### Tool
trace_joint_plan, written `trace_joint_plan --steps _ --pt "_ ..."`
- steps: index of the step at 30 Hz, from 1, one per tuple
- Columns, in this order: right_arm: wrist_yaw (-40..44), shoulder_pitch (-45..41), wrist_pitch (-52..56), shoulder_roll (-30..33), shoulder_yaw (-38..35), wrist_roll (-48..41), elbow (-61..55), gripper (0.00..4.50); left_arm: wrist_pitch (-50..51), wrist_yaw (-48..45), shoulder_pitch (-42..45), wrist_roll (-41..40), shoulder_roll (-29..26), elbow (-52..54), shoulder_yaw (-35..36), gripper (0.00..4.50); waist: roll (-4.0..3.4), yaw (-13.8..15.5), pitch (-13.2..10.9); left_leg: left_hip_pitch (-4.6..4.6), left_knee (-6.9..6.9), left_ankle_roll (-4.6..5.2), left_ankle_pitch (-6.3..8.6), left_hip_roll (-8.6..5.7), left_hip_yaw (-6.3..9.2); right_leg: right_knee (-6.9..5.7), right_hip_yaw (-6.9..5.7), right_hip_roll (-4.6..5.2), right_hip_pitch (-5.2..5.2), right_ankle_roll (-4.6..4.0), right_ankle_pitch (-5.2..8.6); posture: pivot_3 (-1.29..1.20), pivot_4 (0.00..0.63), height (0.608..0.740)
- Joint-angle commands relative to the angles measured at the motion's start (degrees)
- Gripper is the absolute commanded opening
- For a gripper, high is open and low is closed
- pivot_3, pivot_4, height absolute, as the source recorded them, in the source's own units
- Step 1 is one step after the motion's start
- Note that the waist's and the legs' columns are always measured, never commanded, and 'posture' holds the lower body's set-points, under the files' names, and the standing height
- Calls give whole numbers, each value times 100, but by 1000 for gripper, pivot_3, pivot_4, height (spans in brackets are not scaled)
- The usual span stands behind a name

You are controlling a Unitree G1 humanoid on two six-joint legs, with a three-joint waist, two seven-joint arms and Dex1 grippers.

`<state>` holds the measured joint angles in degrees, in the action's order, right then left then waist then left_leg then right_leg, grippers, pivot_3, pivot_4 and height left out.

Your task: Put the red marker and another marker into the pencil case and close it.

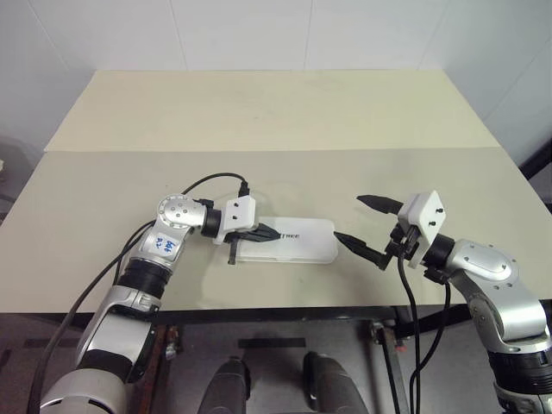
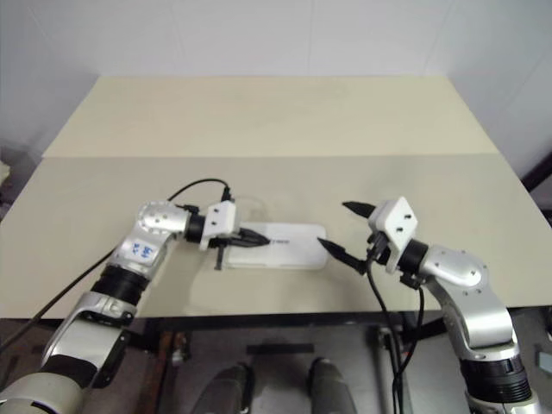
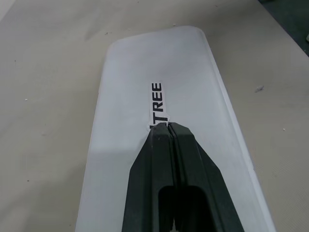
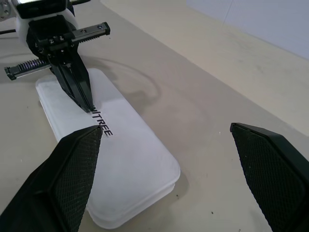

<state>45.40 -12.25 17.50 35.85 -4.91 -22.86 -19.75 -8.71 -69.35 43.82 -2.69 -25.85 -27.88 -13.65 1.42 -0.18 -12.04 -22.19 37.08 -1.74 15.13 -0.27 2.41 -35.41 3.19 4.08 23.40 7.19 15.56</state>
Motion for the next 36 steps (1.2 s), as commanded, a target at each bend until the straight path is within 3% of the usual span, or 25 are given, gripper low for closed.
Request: trace_joint_plan --steps 1,12,18,22,31,36 --pt "-77 40 -33 1 -165 -83 -243 4500 338 20 -37 -31 56 -9 -16 19 0 2 0 0 0 0 0 0 1 0 0 0 0 0 0 0 150 740" --pt "41 -107 -100 -25 -66 -73 36 4500 306 -234 -60 -1047 -43 -122 971 19 0 -15 0 -9 -8 1 2 3 2 1 -2 -1 14 -1 1 0 150 740" --pt "60 -241 -188 -49 -158 -65 335 4500 899 -281 -562 -1546 -666 430 1586 19 0 -74 0 -9 -11 1 3 6 2 1 -2 -1 15 -2 1 0 150 740" --pt "135 -151 -182 30 -217 -87 361 4500 842 -299 -939 -1675 -965 644 1886 1161 0 -73 -1 -9 -12 0 4 6 3 3 -3 1 14 -3 2 0 150 740" --pt "549 48 -262 417 -582 -224 443 4500 1170 121 -1460 -1842 -1081 1174 2240 4347 0 -8 -1 -10 -11 -1 6 6 2 7 -3 6 14 -4 2 0 150 740" --pt "927 24 -426 606 -573 -185 807 4500 1257 350 -1848 -1883 -1079 1727 2278 4465 0 -19 -1 -8 -13 -1 7 7 -1 9 -2 6 13 -6 3 0 150 740"
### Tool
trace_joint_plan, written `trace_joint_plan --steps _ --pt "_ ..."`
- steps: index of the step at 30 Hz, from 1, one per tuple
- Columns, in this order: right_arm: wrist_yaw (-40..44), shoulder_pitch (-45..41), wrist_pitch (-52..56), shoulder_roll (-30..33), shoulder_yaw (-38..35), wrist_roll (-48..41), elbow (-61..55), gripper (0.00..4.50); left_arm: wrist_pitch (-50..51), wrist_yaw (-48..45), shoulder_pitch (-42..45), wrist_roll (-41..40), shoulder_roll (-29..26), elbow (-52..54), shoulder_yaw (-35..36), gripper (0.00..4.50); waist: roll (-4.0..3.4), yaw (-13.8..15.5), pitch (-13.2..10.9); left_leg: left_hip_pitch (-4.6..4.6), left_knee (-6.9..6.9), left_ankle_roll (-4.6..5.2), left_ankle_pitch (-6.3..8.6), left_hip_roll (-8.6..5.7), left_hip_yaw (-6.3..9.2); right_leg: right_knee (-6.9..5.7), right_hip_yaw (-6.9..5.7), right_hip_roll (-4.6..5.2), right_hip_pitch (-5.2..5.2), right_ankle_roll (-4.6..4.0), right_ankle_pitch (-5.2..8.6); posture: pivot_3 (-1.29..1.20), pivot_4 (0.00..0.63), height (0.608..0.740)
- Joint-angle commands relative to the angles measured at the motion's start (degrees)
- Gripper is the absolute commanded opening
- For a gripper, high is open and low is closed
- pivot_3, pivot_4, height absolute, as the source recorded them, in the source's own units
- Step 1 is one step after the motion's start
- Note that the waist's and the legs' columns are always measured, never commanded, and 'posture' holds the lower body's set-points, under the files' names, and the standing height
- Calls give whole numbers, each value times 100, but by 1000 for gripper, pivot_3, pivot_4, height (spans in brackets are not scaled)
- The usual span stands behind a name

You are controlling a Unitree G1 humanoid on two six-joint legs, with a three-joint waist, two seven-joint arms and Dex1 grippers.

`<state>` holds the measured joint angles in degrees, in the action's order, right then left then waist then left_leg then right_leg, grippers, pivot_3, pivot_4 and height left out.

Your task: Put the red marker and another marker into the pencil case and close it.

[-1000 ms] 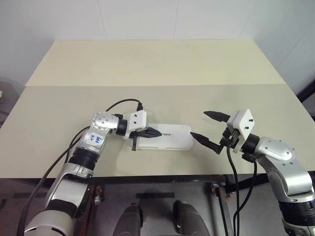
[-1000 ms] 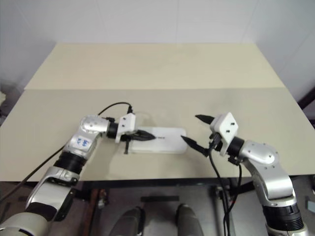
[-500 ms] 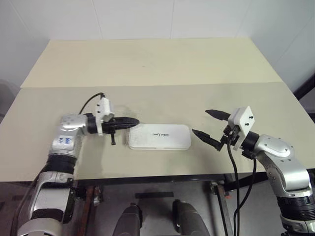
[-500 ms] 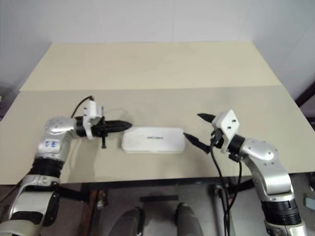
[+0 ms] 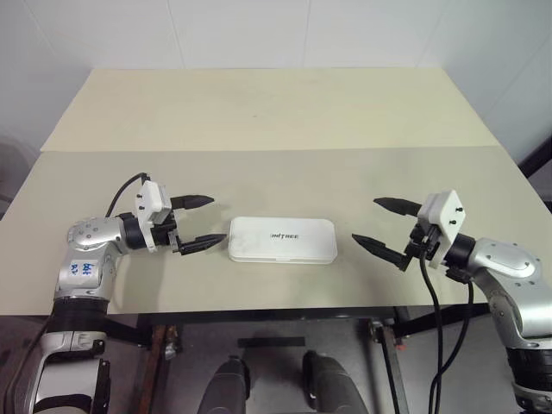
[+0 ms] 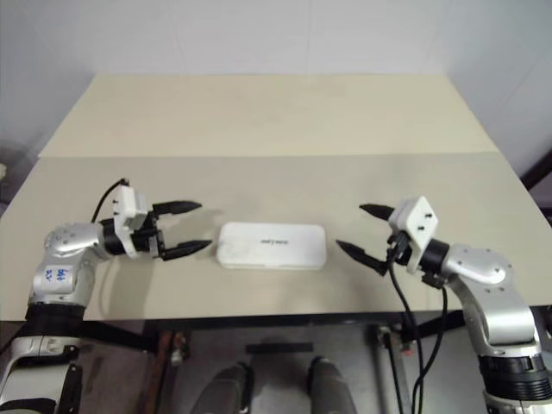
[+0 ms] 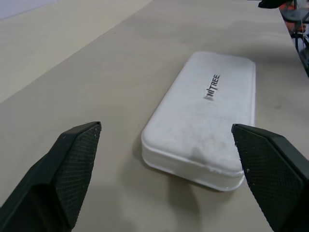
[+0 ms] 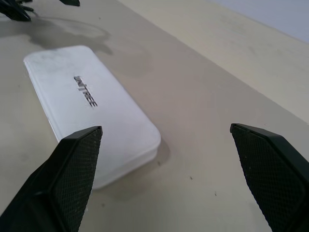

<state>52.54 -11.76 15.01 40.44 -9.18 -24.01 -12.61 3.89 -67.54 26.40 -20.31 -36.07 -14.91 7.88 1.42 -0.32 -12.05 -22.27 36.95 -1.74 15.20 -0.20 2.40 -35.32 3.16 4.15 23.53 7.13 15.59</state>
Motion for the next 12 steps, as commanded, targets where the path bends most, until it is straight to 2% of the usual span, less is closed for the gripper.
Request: trace_joint_plan --steps 1,12 --pt "272 -56 -184 183 -175 -85 153 4500 33 234 -108 -113 -48 518 118 4465 0 -3 0 0 -1 0 0 1 -1 0 0 0 1 0 0 0 150 740" --pt "800 -525 -604 226 87 88 877 4500 243 516 -565 -195 -77 1024 120 4465 -1 -25 -1 1 -4 -2 1 2 -3 1 -1 -1 3 -4 2 0 150 740"
